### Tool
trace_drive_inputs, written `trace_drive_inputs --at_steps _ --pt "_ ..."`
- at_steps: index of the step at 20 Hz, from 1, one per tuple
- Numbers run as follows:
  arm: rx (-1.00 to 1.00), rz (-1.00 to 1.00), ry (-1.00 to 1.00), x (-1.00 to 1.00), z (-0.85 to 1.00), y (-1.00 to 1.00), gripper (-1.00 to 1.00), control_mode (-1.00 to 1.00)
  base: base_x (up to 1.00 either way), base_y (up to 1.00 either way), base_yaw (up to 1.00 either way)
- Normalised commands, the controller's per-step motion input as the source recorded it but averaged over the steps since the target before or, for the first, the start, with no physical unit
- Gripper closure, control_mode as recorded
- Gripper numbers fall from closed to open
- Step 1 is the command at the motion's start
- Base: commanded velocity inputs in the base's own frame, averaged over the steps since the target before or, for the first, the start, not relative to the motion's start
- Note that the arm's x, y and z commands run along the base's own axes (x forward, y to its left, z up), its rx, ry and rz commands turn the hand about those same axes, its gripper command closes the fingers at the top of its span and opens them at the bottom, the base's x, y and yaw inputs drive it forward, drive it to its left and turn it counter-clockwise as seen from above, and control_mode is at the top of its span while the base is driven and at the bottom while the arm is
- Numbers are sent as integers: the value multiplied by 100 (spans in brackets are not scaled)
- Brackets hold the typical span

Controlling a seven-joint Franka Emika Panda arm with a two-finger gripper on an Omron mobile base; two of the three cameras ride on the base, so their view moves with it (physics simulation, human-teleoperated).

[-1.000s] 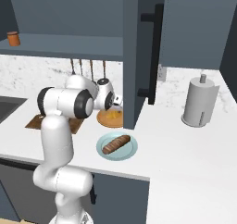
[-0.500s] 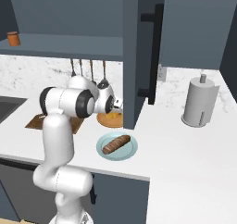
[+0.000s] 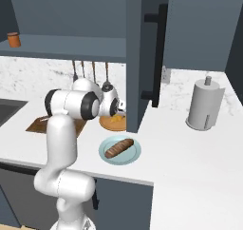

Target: From the different types of pastries on the counter, select a croissant and place it on the cutting board. Then retrieve a jar of jam from the cabinet and place it alongside the croissant on the cutting board.

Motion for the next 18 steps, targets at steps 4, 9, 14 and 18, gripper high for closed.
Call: trace_drive_inputs --at_steps 4,9,14,18 --pt "0 0 0 1 -4 -3 100 -100 0 0 0" --pt "5 0 0 -6 46 0 100 -100 0 0 0" --pt "1 0 0 -42 78 11 100 -100 0 0 0" --pt "0 12 2 -65 26 69 100 -100 0 0 0"
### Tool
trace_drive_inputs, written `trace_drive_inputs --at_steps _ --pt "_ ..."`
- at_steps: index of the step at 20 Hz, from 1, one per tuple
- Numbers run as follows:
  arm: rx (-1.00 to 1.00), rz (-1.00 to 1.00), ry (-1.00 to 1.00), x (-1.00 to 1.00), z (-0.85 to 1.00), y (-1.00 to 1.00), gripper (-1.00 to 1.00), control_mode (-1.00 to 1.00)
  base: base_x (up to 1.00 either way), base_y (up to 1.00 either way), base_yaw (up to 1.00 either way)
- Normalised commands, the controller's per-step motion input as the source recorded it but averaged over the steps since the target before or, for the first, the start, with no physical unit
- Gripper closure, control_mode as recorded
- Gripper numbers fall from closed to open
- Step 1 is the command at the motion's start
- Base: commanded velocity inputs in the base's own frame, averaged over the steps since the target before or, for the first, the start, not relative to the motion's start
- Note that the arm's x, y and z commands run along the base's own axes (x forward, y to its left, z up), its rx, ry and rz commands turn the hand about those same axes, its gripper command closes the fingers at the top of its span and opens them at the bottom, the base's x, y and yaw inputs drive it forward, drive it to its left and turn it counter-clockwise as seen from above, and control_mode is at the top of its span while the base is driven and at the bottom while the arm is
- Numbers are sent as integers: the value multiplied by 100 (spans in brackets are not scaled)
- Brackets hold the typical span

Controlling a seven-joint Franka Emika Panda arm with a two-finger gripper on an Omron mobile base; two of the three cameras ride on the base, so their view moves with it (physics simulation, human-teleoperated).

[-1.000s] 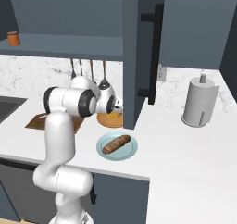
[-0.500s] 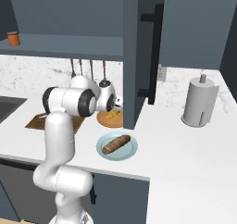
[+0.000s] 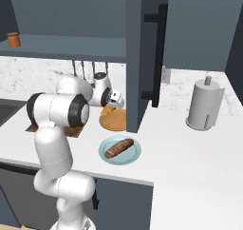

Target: From the different types of pastries on the counter, select a croissant and place it on the cutting board. Then retrieve a jar of jam from the cabinet and place it alongside the croissant on the cutting board.

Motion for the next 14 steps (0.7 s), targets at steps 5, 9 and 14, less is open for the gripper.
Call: trace_drive_inputs --at_steps 5,9,14 --pt "0 24 3 -38 9 96 100 -100 0 0 0" --pt "2 27 6 -31 0 100 100 -100 0 0 0" --pt "3 26 8 -35 0 100 100 -100 0 0 0"
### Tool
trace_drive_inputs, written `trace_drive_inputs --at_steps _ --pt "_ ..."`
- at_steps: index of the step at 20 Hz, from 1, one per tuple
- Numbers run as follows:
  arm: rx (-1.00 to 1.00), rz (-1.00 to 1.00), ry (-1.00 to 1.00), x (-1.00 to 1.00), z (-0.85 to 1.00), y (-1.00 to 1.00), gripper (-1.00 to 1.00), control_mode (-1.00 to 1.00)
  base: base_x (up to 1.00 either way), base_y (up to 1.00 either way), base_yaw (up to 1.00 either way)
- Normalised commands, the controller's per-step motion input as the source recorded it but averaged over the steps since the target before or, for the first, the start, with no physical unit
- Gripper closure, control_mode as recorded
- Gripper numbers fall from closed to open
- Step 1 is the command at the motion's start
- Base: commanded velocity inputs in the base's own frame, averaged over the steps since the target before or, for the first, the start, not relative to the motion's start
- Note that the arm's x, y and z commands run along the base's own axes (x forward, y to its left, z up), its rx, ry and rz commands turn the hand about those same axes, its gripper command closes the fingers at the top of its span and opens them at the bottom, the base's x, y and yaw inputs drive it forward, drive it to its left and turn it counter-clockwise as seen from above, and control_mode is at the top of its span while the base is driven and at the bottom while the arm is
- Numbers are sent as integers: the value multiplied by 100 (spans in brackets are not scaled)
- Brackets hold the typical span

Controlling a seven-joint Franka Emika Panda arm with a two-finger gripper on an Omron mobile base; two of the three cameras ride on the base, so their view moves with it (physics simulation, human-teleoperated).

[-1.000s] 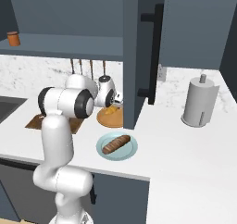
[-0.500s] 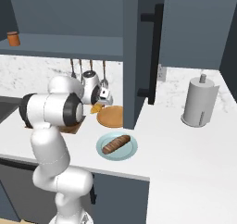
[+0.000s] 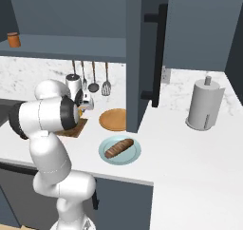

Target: From the different types of pastries on the counter, select a croissant and place it on the cutting board. Then retrieve a jar of jam from the cabinet and place it alongside the croissant on the cutting board.

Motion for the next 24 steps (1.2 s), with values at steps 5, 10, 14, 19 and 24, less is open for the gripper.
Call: trace_drive_inputs --at_steps 5,10,14,19,24 --pt "-1 21 5 -48 -1 89 100 -100 0 0 0" --pt "-2 2 0 -6 -20 6 100 -100 0 0 0" --pt "0 0 0 0 -40 0 100 -100 0 0 0" --pt "0 0 -2 -1 -12 0 100 -100 0 0 0" --pt "-1 0 0 -2 -3 18 -100 -100 0 0 0"
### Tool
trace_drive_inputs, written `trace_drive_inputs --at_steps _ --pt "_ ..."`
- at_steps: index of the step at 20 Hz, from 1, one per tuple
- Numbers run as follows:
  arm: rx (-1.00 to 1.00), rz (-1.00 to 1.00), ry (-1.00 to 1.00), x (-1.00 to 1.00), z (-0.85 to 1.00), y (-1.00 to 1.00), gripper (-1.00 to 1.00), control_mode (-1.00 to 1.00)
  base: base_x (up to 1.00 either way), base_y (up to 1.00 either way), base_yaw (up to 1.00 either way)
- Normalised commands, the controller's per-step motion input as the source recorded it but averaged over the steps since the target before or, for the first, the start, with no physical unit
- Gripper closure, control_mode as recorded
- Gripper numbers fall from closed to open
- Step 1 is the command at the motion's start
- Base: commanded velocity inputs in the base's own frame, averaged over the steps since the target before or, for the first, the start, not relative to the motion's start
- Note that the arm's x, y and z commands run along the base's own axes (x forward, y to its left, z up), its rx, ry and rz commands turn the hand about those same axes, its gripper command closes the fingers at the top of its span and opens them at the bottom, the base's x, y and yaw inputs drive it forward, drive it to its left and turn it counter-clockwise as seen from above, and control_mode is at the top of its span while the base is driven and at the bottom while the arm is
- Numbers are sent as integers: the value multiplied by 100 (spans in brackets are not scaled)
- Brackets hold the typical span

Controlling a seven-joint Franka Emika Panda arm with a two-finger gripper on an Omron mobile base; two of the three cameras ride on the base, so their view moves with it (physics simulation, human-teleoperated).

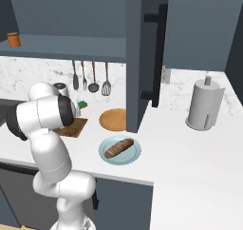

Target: From the different types of pastries on the counter, select a croissant and place it on the cutting board. Then retrieve a jar of jam from the cabinet and place it alongside the croissant on the cutting board.

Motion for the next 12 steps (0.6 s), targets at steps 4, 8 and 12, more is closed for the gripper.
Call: trace_drive_inputs --at_steps 4,8,12 --pt "0 0 0 0 0 4 -100 -100 0 0 0" --pt "0 0 -4 -5 21 4 -100 -100 0 0 0" --pt "0 0 -16 -25 84 40 -100 -100 0 0 0"
